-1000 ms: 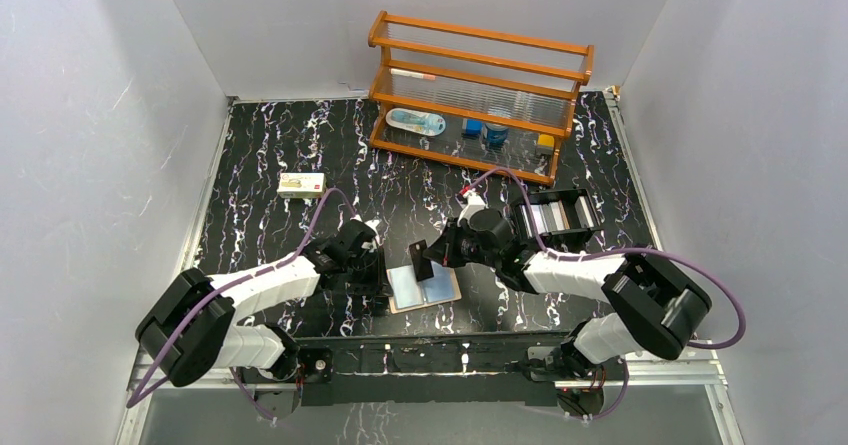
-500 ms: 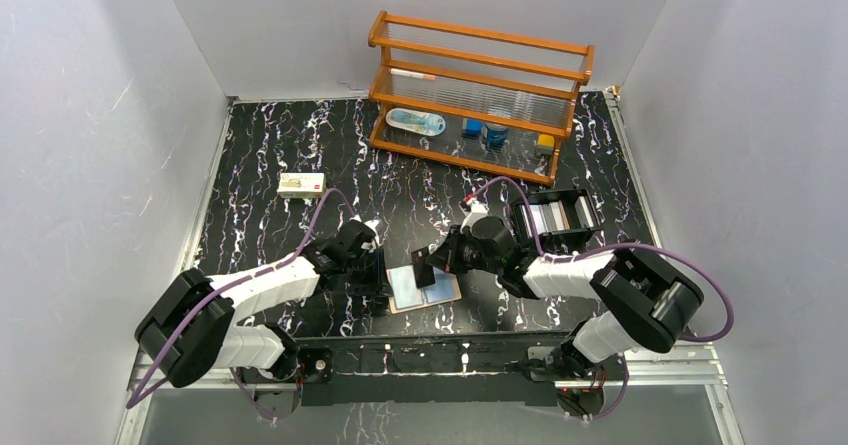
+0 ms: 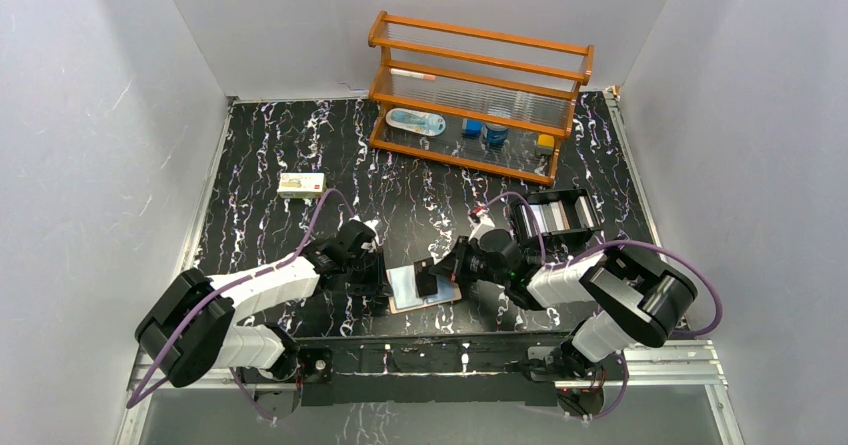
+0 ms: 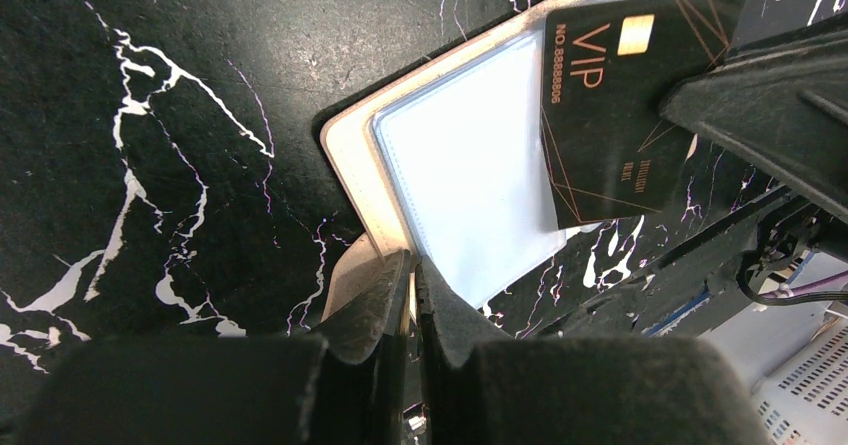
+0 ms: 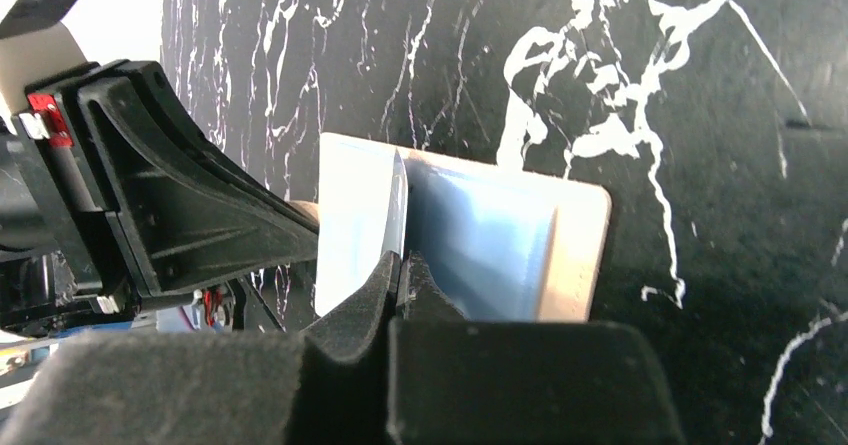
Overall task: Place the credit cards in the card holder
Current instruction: Insert the credit card into the card holder.
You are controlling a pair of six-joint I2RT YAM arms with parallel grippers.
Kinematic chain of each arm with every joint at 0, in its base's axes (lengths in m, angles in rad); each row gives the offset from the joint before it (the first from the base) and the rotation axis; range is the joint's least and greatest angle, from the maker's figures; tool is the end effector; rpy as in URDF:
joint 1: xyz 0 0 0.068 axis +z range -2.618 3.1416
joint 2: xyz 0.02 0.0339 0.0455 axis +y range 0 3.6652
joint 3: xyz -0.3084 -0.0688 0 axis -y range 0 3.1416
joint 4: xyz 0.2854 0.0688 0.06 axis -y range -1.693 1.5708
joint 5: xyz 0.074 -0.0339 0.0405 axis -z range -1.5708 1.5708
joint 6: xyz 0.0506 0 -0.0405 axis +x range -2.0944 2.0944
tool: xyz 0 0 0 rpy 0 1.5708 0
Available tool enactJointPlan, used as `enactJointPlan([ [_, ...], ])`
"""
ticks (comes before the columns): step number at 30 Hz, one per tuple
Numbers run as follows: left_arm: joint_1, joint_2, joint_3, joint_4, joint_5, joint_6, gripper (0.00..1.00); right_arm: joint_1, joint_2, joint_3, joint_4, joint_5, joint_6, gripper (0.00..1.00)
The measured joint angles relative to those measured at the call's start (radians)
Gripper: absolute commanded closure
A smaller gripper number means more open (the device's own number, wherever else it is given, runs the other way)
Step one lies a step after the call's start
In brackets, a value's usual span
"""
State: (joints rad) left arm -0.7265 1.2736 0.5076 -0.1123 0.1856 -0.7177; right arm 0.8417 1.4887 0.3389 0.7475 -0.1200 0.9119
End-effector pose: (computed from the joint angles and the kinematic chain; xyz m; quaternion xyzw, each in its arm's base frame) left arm 0.1851 -0.1770 0.1585 0.0356 0.9365 -0.2888 0.1960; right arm 0.1823 0.2132 0.1363 -0.0038 0.8333 0.4552 0.3137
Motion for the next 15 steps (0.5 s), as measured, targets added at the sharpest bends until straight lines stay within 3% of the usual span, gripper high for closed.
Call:
enactJointPlan([
  [10,0.0,0.001,-0.002,0.001,-0.002,-0.001,0.94,0.0,-0.009,-0.049,0.04,-0.014,0.055,1.0],
  [15,0.0,0.002,-0.002,0.002,-0.002,-0.001,0.95,-0.001,0.075,-0.043,0.11,-0.071,0.07,1.0],
])
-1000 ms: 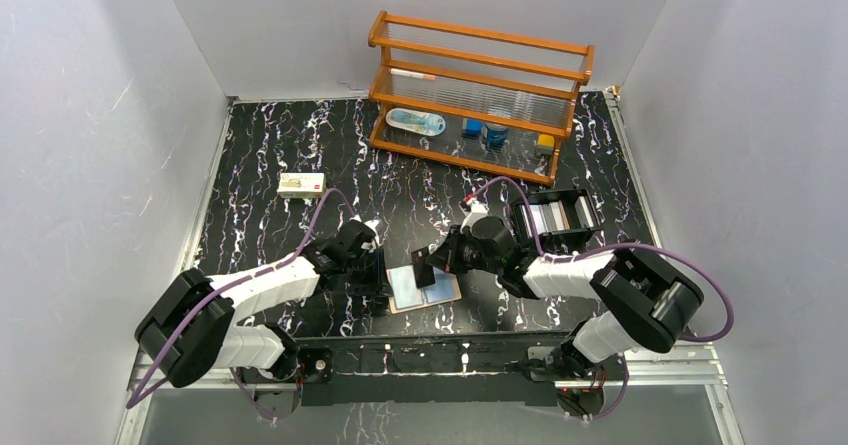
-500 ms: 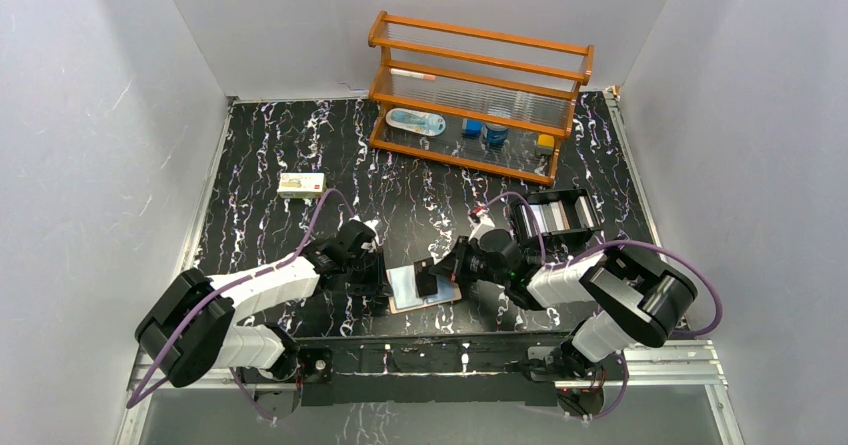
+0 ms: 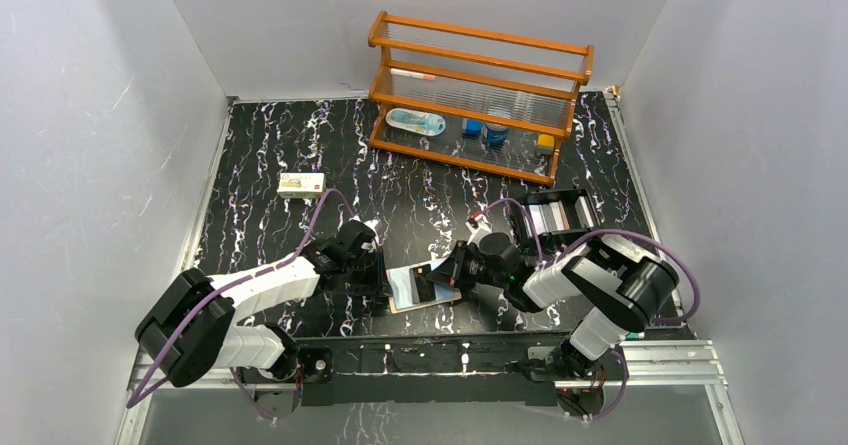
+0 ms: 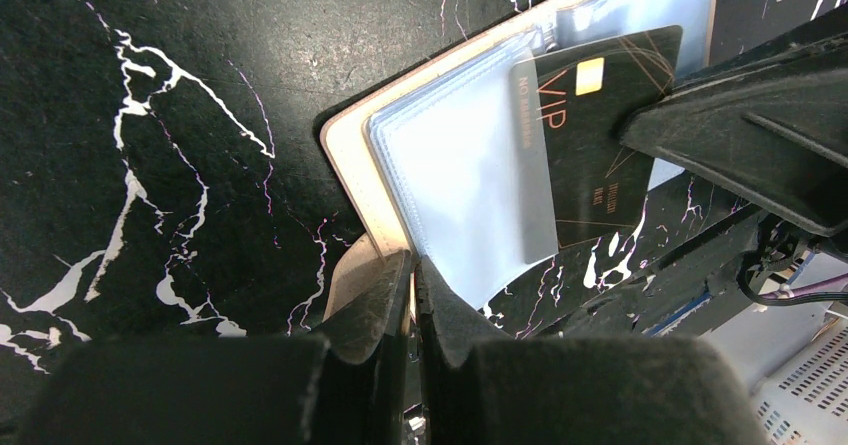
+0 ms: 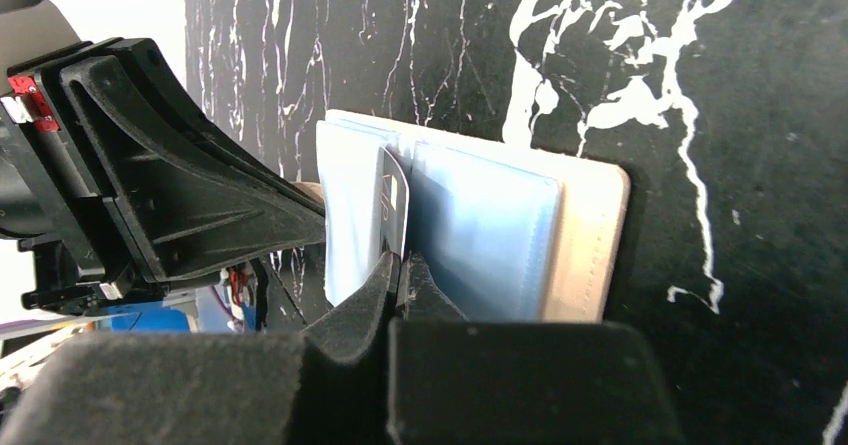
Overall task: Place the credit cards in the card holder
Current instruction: Insert the credit card into the card holder.
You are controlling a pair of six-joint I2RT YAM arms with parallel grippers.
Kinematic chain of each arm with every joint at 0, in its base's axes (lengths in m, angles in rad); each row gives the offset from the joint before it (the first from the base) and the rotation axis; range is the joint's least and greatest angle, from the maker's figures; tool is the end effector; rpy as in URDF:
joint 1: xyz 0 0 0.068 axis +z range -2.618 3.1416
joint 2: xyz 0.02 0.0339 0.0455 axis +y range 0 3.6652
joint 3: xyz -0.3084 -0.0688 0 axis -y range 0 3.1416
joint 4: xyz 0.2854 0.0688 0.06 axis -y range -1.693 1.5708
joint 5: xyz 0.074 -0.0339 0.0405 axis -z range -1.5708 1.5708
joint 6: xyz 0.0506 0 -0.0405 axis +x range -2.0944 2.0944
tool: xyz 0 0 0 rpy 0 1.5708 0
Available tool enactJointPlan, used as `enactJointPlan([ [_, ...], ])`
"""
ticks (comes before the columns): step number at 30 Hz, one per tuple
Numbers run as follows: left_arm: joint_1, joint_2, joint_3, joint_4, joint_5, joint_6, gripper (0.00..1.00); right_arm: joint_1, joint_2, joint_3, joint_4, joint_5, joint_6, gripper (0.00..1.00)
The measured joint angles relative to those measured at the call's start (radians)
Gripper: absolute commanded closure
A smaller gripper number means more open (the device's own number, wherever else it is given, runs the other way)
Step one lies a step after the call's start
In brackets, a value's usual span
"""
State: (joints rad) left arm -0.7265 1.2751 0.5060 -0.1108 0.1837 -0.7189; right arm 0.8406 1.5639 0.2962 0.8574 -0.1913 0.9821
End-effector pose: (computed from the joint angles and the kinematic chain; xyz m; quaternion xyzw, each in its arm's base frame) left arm 0.1851 -0.1768 0.1578 0.0346 0.9368 -0.2878 0.1958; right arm 0.1754 0.2104 0.1181 0.0066 0.8341 0.4802 0.2712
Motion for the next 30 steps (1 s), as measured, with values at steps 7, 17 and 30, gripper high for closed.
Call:
enactJointPlan([
  [7,0.0,0.001,0.0,0.0,0.0,0.0,0.95,-0.002,0.072,0.028,0.062,-0.051,0.019,0.95],
  [17,0.0,0.0,0.0,0.0,0.0,0.0,0.95,0.025,0.07,0.143,-0.156,-0.029,-0.019,0.63],
  [30,0.0,-0.002,0.0,-0.001,-0.003,0.0,0.96,0.044,-0.067,0.25,-0.537,0.092,-0.102,0.58],
])
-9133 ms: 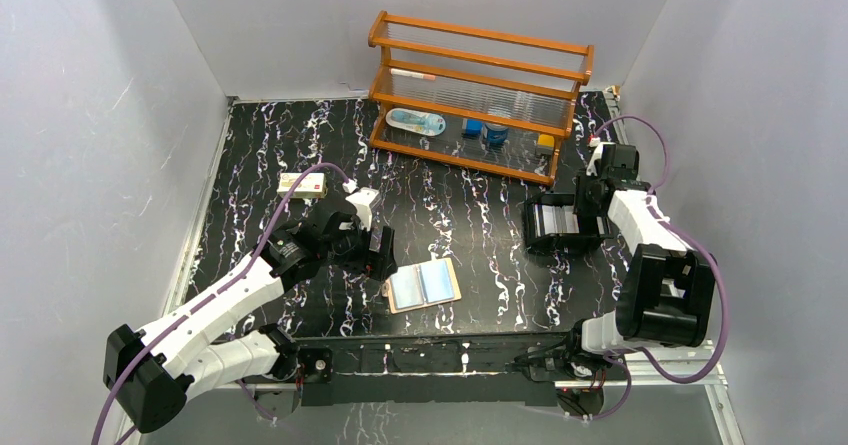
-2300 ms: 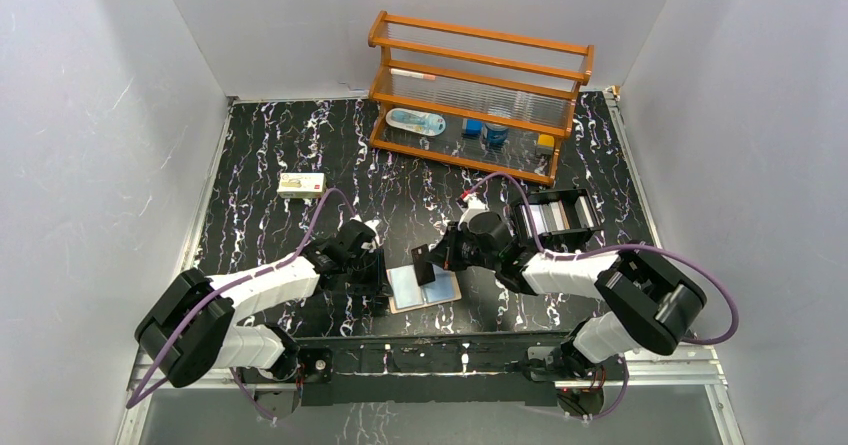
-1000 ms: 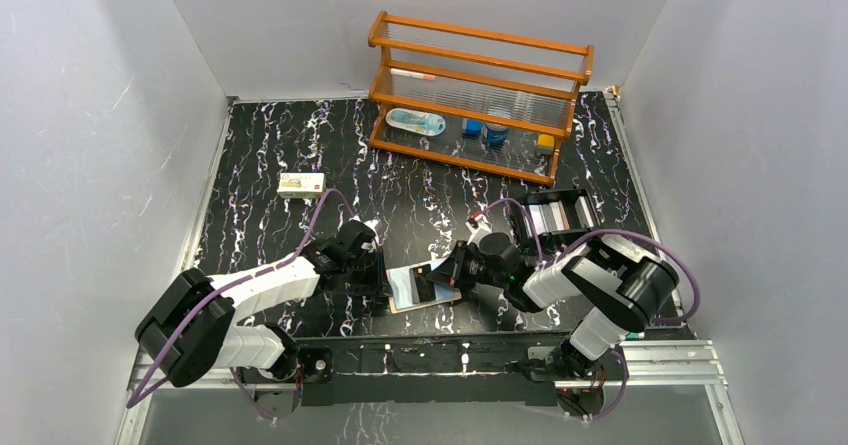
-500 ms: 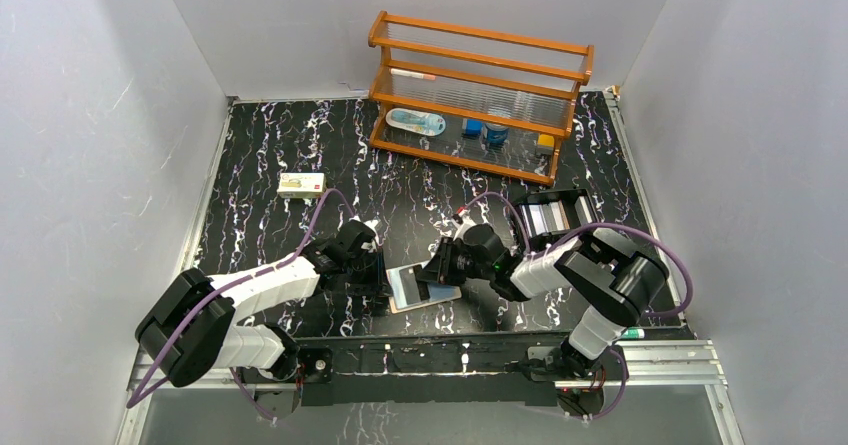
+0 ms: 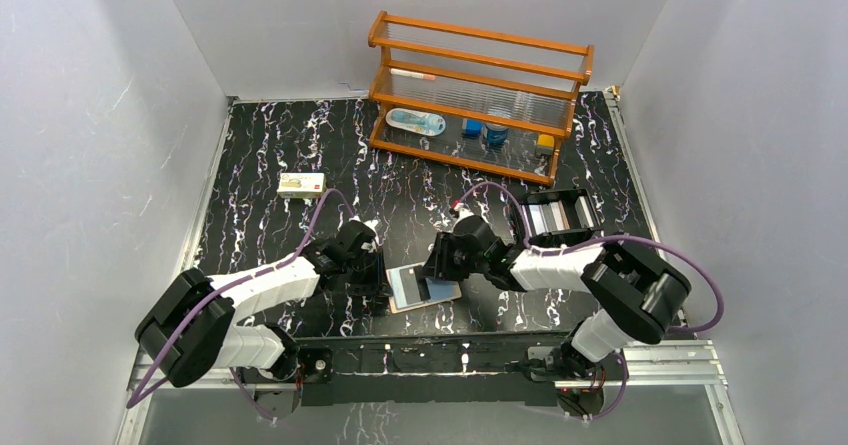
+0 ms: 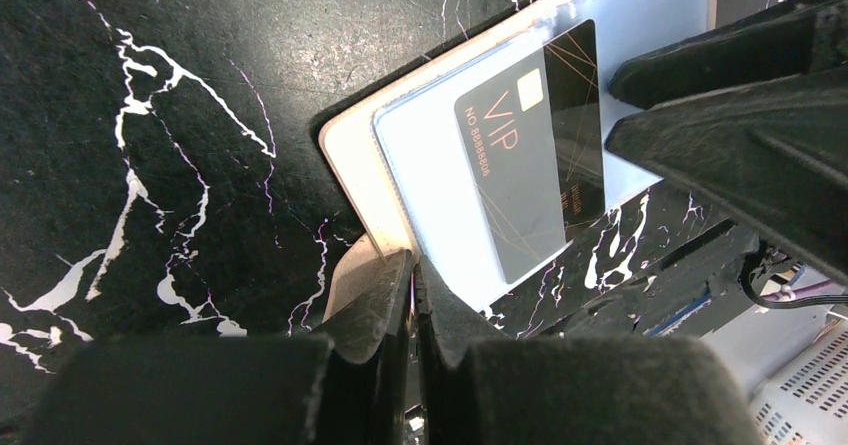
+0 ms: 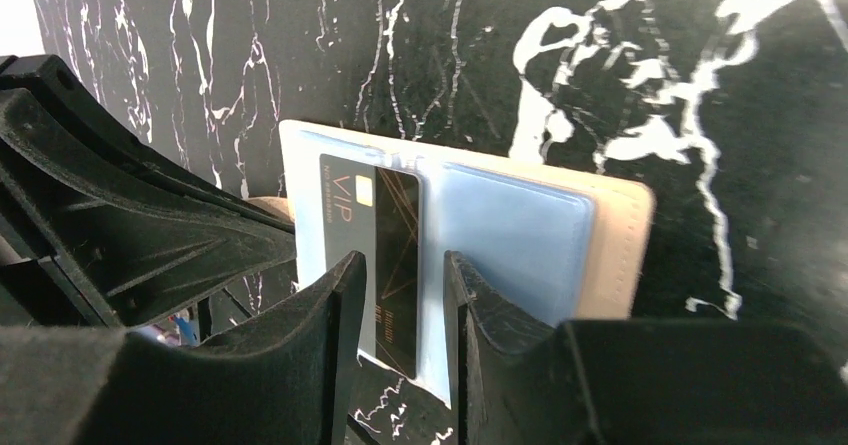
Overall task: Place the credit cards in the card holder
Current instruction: Insert the credit card into the card holder.
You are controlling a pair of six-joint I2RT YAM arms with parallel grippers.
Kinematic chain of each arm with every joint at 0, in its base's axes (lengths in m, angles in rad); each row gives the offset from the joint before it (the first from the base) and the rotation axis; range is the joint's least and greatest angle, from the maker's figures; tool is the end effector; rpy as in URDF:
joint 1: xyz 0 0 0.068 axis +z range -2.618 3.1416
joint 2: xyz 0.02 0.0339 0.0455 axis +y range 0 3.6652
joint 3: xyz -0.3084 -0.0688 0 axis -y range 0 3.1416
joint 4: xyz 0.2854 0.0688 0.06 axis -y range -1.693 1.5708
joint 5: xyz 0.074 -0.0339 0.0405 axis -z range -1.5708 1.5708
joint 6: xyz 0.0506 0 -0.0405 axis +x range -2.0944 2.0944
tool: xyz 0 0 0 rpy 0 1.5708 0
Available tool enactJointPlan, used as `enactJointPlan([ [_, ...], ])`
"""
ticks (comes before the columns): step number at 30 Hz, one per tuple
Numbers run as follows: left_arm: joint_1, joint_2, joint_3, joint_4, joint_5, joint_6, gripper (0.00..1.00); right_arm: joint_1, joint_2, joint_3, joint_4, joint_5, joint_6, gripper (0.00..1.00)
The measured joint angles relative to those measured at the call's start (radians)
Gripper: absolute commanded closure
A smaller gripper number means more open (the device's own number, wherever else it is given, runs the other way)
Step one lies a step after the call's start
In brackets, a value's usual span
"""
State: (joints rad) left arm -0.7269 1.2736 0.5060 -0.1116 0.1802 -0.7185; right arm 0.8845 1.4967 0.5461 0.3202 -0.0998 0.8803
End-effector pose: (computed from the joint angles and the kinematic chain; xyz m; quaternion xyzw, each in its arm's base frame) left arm 0.1850 -0.1767 0.1580 0.0344 0.9369 -0.2868 0.1972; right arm 0.1940 0.2448 0.1504 -0.0245 0.8903 0.3777 0.2531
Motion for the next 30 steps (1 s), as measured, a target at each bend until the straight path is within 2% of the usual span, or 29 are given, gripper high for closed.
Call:
enactJointPlan([
  [5,-0.001,0.0,0.001,-0.002,-0.003,0.001,0.96,0.043,0.065,0.06,-0.008,0.0,-0.005,0.66],
  [11,-0.002,0.006,0.012,-0.017,-0.009,0.003,0.96,0.077,0.094,0.095,-0.016,0.0,-0.016,0.68],
  [22,-0.008,0.011,0.047,-0.08,-0.066,0.004,0.96,0.091,0.094,0.094,-0.026,0.004,0.034,0.67],
  [28,-0.007,-0.002,0.079,-0.154,-0.123,0.009,0.81,0.102,0.071,0.117,-0.111,0.03,0.009,0.55],
  [30,-0.006,-0.029,0.086,-0.178,-0.13,0.011,0.72,0.097,0.024,0.135,-0.182,0.059,-0.031,0.51],
])
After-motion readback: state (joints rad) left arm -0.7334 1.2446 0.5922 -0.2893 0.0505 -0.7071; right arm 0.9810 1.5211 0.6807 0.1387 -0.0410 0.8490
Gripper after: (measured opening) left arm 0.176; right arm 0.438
